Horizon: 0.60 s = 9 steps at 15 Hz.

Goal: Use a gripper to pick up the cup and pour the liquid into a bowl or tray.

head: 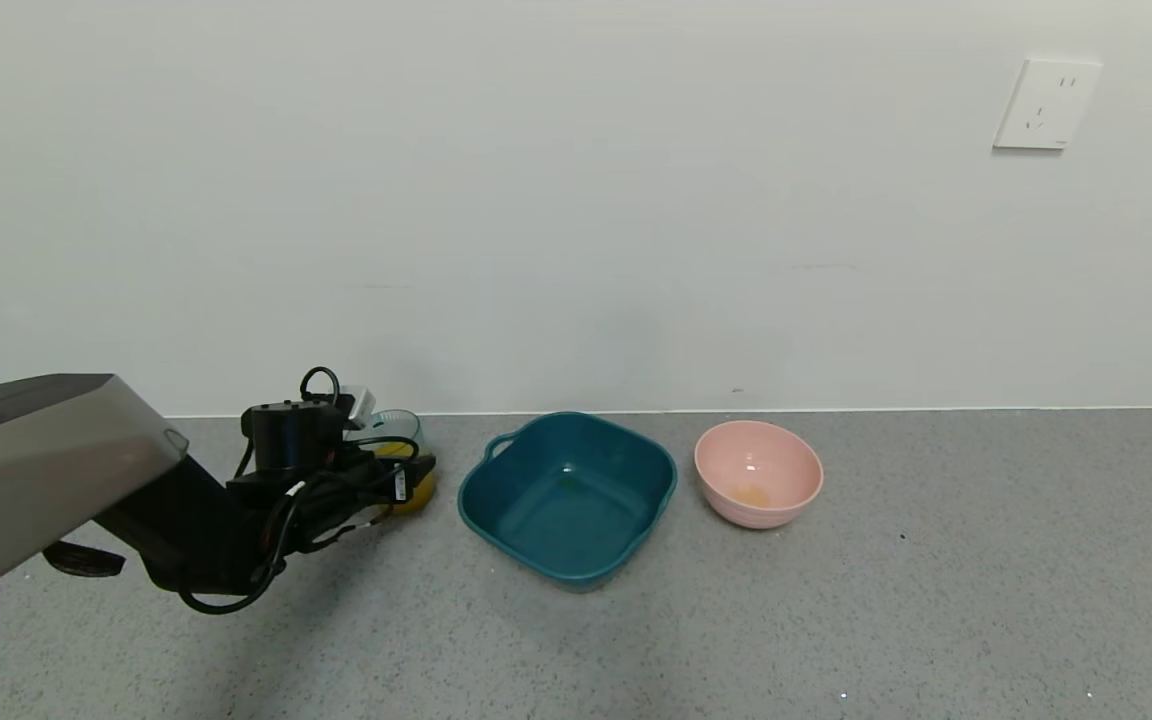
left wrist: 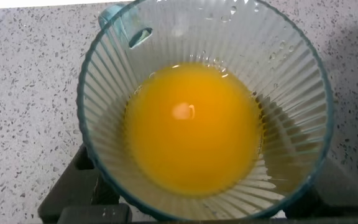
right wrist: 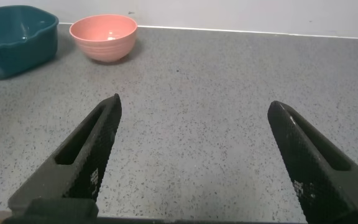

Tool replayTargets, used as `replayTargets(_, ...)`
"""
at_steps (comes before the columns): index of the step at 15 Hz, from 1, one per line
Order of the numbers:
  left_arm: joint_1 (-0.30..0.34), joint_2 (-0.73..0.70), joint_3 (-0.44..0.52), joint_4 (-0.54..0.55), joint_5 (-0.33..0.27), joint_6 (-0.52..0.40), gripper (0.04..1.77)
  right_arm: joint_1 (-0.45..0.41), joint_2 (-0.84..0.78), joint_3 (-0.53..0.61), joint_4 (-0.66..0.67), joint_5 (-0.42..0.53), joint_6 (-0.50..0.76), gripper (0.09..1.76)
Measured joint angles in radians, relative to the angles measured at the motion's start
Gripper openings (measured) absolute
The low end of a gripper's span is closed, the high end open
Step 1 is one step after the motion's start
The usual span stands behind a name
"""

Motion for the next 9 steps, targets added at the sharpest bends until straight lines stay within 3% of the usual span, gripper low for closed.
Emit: replayTargets(9,0.001,-0.083,-0.020,0.073,0.000,0.053,1.32,0.000,0.000,0.000,0.001,0.000,0.000,1.71)
